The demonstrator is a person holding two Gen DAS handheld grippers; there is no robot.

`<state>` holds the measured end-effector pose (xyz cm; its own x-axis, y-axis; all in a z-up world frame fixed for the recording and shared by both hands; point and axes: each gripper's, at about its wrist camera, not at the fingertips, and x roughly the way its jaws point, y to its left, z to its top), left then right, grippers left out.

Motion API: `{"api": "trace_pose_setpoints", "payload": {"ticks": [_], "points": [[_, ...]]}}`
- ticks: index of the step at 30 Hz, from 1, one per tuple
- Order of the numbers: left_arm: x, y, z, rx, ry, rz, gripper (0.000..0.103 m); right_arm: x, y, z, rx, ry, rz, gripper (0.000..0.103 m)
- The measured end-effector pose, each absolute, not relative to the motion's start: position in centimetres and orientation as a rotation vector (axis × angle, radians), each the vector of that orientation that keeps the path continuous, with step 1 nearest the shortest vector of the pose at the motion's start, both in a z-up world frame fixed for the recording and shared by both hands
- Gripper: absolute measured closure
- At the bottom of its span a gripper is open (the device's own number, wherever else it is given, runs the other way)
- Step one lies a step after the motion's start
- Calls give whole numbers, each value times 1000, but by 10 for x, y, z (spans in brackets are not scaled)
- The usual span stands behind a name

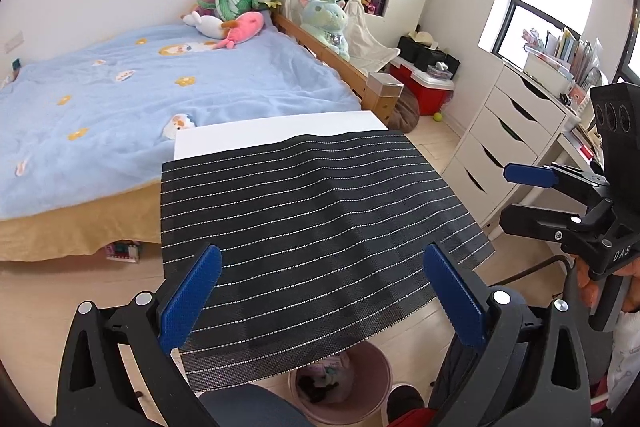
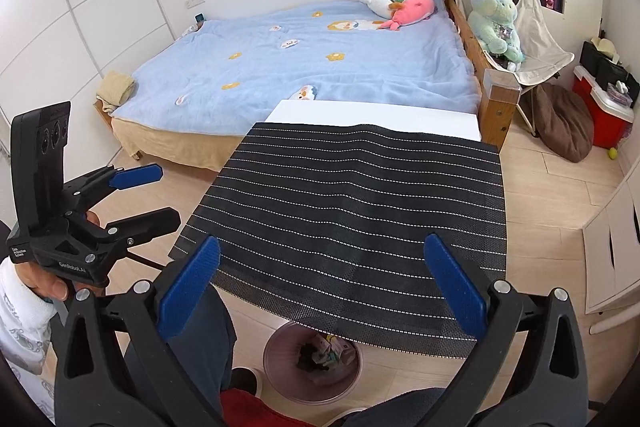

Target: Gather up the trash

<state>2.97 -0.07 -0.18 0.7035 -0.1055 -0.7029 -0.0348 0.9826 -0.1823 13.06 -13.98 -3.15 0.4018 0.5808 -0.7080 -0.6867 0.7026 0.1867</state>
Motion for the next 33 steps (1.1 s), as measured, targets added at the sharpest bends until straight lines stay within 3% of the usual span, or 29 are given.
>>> {"api": "trace_pose_setpoints", "payload": {"ticks": [33], "points": [[30, 1, -1, -187, 788, -39, 6, 132, -140, -35, -147, 840, 803, 3]]}}
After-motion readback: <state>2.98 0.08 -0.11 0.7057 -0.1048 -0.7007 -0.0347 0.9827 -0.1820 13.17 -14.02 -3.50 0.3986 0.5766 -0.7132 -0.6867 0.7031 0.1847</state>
